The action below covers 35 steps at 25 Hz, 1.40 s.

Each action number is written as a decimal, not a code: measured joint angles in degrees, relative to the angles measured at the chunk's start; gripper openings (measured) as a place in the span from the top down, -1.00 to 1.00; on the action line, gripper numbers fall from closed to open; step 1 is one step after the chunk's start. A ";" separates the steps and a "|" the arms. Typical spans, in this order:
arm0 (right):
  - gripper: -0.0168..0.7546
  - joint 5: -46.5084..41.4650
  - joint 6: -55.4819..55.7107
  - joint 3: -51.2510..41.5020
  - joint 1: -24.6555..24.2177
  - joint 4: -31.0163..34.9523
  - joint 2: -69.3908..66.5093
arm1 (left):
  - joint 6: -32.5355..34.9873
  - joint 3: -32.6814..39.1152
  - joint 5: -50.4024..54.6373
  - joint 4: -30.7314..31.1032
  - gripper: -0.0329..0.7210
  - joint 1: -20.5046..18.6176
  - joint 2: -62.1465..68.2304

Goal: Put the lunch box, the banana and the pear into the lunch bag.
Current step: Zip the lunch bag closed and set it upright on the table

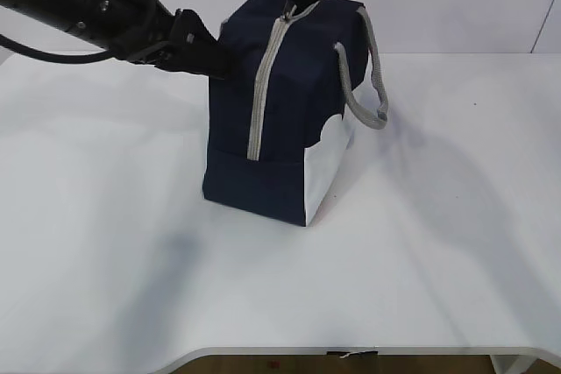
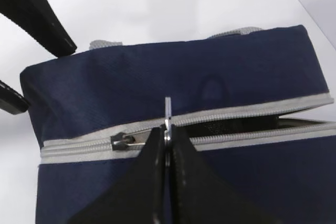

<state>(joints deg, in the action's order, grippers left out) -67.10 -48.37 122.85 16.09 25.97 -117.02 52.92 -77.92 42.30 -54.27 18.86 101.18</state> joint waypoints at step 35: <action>0.94 2.48 0.00 0.08 0.00 1.82 -1.92 | -0.14 -0.32 -2.49 -10.22 0.40 0.00 -0.12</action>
<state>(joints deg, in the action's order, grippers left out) -64.62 -48.37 122.94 16.09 27.79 -118.94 52.77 -78.24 39.81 -64.49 18.86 101.06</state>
